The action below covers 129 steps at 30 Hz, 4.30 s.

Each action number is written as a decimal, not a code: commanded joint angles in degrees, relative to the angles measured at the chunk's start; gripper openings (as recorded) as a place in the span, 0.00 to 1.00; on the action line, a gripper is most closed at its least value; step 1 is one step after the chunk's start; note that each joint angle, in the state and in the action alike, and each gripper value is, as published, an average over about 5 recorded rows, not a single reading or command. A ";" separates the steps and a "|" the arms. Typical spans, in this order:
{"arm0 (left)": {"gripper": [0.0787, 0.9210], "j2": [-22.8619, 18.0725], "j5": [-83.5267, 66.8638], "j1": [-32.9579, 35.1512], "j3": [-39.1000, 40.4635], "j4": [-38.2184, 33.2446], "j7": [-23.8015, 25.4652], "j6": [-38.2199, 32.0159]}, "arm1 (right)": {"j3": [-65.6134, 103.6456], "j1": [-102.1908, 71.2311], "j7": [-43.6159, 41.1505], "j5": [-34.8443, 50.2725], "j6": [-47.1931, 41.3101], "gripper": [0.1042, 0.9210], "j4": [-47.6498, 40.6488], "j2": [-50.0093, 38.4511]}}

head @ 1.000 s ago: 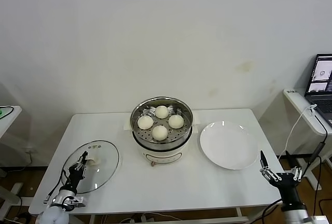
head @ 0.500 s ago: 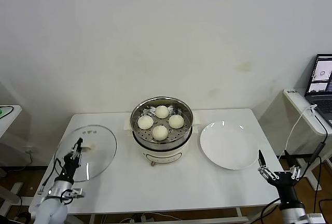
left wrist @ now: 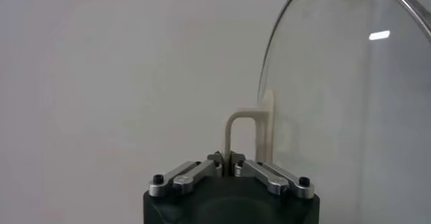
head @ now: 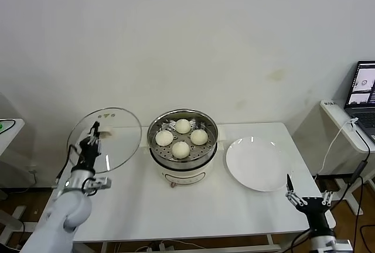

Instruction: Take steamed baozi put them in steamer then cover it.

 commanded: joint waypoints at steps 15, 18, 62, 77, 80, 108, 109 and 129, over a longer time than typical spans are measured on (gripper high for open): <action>0.06 -9.21 8.27 -27.34 31.34 0.46 24.69 23.38 | -3.51 3.12 4.80 -14.54 -1.27 0.88 -1.81 5.57; 0.06 -11.42 9.86 -26.62 30.75 2.37 25.05 23.35 | -3.84 3.35 5.12 -14.97 -1.70 0.88 -1.67 5.61; 0.06 -23.98 16.86 -23.58 30.31 10.41 22.04 22.92 | -5.00 3.30 4.68 -14.97 -1.65 0.88 -1.86 5.54; 0.06 -23.42 17.78 -23.21 30.03 10.68 22.15 22.74 | -5.41 2.86 4.27 -14.85 -1.41 0.88 -1.56 5.56; 0.06 -23.66 17.78 -23.01 29.86 10.74 22.09 22.61 | -5.52 2.74 4.21 -14.86 -1.37 0.88 -1.52 5.57; 0.76 -21.57 19.65 -19.99 28.81 4.05 22.20 21.39 | -6.12 2.44 3.72 -15.39 -1.41 0.88 -1.29 5.61; 0.79 -21.21 19.58 -19.67 28.82 3.19 22.24 21.40 | -6.13 2.42 3.72 -15.41 -1.41 0.88 -1.29 5.61; 0.88 -12.35 1.46 1.54 16.21 -22.77 14.85 16.52 | -5.70 1.76 3.63 -14.72 -1.39 0.88 -1.42 4.79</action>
